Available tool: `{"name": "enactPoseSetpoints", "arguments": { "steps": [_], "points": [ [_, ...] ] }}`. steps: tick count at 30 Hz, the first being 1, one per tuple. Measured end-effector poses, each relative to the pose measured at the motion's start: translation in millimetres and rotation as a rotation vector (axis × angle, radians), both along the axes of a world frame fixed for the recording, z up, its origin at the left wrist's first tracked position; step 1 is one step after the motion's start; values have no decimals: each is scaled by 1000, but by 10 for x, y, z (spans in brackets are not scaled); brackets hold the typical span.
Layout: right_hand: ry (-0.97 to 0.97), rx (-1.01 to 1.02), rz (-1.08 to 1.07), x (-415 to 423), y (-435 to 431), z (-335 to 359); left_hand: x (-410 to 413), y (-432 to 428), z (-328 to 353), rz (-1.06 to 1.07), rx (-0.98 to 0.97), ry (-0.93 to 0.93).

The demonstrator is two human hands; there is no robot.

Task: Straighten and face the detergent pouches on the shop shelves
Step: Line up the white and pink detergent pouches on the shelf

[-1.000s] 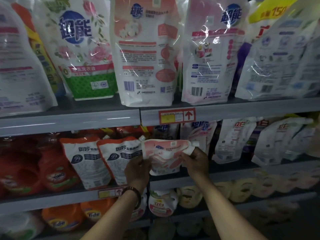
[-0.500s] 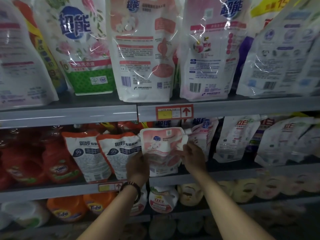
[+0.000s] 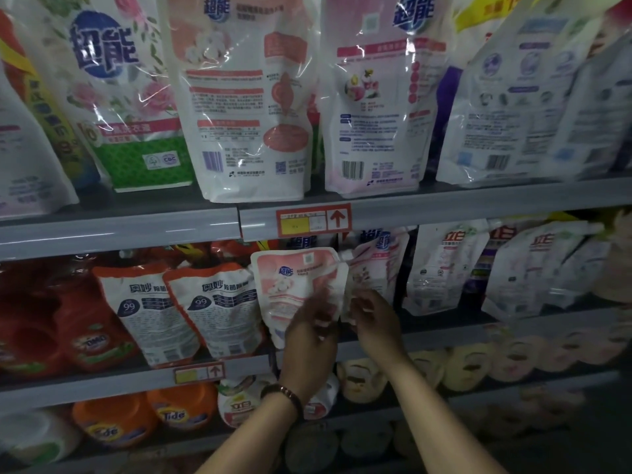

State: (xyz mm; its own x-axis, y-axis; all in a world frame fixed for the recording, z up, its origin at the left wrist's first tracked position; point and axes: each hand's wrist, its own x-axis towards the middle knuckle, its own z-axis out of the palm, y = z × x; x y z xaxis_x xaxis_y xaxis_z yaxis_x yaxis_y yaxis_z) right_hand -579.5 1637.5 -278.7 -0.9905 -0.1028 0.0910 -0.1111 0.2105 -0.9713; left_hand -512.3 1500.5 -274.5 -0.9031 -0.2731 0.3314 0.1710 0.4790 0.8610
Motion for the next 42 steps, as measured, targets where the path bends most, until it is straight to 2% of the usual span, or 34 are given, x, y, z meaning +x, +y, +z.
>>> {"name": "enactPoseSetpoints", "arguments": {
  "steps": [4,10,17,21,24,32,36,42],
  "points": [
    [-37,-12,-59,27,152,1,-197,230,263,-152,-148,27],
    [-71,-117,-119,62,326,-50,-526,328,618,-76,-258,106],
    [-168,-154,-136,96,515,-81,-797,357,787,-24,-378,-121],
    [-174,-173,-146,95,600,-117,-865,418,840,-15,-473,-167],
    [-174,-141,-165,97,669,-132,-861,457,850,-49,-447,-167],
    [-118,-236,-125,37,762,-48,-660,552,779,-43,-544,70],
    [-80,-206,28,-33,790,24,-572,650,643,14,-504,102],
    [-56,-116,120,-104,769,114,-520,714,635,-34,-203,130]
  ]
}}
